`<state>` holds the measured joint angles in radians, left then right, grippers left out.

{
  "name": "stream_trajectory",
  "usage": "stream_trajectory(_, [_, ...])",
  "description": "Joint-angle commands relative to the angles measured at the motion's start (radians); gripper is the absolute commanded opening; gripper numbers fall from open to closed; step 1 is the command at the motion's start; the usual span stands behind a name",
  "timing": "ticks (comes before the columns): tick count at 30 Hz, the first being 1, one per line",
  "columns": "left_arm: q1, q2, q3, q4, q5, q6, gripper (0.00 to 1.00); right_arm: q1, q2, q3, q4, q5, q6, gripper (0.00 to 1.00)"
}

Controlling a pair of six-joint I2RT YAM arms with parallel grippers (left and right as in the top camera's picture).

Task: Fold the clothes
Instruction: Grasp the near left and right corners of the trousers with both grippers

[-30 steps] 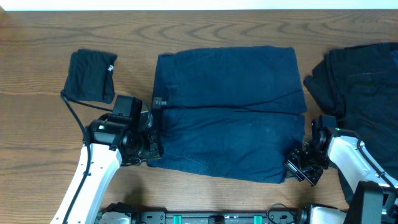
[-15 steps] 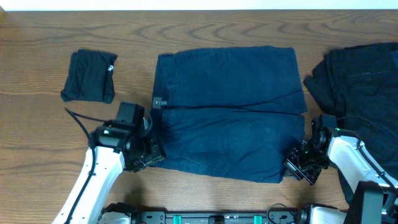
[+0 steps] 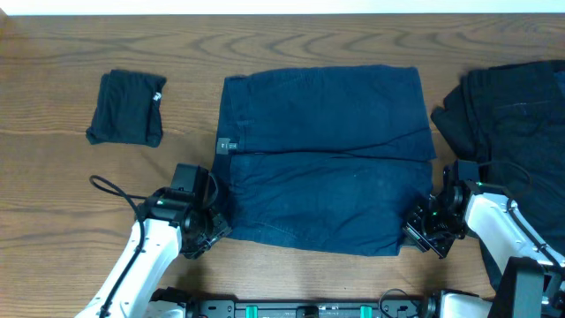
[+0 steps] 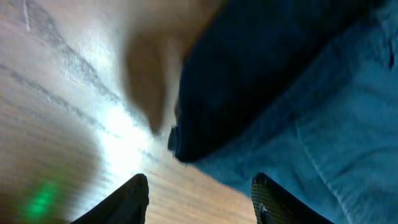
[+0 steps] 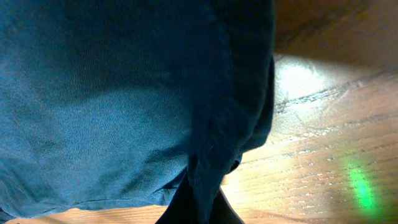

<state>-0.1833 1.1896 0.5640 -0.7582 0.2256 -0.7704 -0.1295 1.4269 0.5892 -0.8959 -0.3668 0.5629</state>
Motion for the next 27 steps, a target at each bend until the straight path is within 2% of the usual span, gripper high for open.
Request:
stream_trajectory(1, [0.002,0.004,-0.007,0.027,-0.039,-0.052,0.55,0.000,0.005,-0.004,0.006,0.003,-0.023,0.01])
stream_trajectory(12, [0.002,0.056,-0.008,0.047,-0.035,-0.059,0.55,0.000,0.005,-0.004,0.006,0.003,-0.022,0.01])
stream_trajectory(22, [0.002,0.156,-0.034,0.147,-0.025,-0.058,0.53,0.000,0.005,-0.004,0.007,0.004,-0.030,0.01])
stream_trajectory(24, [0.002,0.172,-0.035,0.146,-0.025,-0.057,0.28,0.000,0.005,-0.004,0.007,0.004,-0.047,0.01])
stream_trajectory(25, [0.002,0.177,-0.035,0.142,-0.024,-0.044,0.09,0.000,0.005,-0.004,0.006,0.004,-0.058,0.01])
stream_trajectory(27, [0.002,0.176,-0.035,0.133,-0.013,-0.004,0.06,0.000,0.005,-0.004,0.006,0.003,-0.089,0.01])
